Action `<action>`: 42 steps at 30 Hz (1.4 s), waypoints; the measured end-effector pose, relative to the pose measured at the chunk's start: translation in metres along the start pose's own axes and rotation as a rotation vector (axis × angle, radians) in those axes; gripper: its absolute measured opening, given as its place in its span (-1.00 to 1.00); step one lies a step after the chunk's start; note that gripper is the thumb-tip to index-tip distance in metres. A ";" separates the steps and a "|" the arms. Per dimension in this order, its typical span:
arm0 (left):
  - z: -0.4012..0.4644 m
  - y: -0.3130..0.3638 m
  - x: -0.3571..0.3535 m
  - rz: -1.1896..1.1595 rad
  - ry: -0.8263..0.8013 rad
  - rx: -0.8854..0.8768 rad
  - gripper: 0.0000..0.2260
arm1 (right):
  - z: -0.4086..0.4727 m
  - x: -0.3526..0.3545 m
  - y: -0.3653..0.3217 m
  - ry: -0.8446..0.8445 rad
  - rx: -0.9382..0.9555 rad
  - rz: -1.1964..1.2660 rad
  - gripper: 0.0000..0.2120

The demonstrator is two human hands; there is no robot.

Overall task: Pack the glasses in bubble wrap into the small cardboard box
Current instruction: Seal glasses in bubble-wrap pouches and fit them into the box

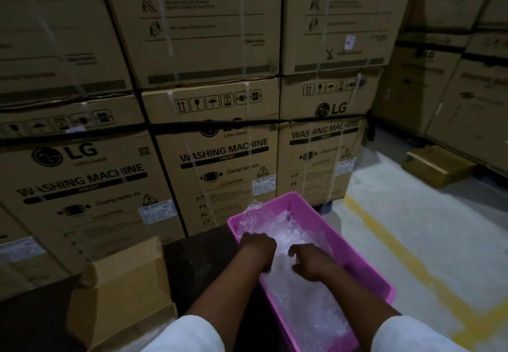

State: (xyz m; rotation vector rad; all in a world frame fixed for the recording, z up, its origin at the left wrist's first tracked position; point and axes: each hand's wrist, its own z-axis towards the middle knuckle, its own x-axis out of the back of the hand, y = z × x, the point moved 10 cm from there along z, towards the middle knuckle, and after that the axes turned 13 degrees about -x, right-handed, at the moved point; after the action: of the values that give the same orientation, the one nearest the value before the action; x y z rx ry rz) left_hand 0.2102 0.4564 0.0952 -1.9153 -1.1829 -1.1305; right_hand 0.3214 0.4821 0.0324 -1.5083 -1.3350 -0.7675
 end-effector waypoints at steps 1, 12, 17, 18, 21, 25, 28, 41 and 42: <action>0.000 -0.005 0.005 -0.046 0.030 0.005 -0.74 | 0.001 0.004 -0.003 0.011 0.012 0.023 -0.62; -0.053 -0.042 0.131 -0.169 0.654 0.001 -0.80 | -0.024 0.097 -0.075 -0.253 0.266 0.930 -0.38; -0.082 -0.062 0.164 -0.681 0.780 -0.031 -0.52 | -0.065 0.163 -0.081 -0.023 0.286 0.989 -0.44; -0.089 -0.064 0.169 -0.863 0.768 -0.091 -0.44 | -0.072 0.177 -0.080 -0.006 0.276 1.050 -0.53; -0.118 -0.064 0.182 -0.959 0.601 -0.272 -0.38 | -0.106 0.216 -0.078 -0.037 0.278 1.254 -0.78; -0.162 -0.101 0.195 -0.867 0.578 -0.279 -0.89 | -0.140 0.245 -0.082 -0.115 0.318 1.370 -0.84; -0.195 -0.121 0.214 -1.130 0.724 -0.381 -0.98 | -0.151 0.259 -0.087 -0.139 0.346 1.426 -0.84; -0.288 -0.106 0.267 -0.877 0.854 -0.404 -0.85 | -0.216 0.268 -0.149 -0.422 0.506 1.244 -0.31; -0.293 -0.100 0.273 -0.838 0.845 -0.419 -0.84 | -0.214 0.268 -0.156 -0.406 0.498 1.162 -0.21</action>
State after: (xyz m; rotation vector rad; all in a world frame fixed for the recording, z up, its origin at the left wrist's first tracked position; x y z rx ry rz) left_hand 0.0830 0.3609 0.4759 -0.8817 -1.2891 -2.4574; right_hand 0.2540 0.3775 0.3877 -1.7033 -0.6050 0.5847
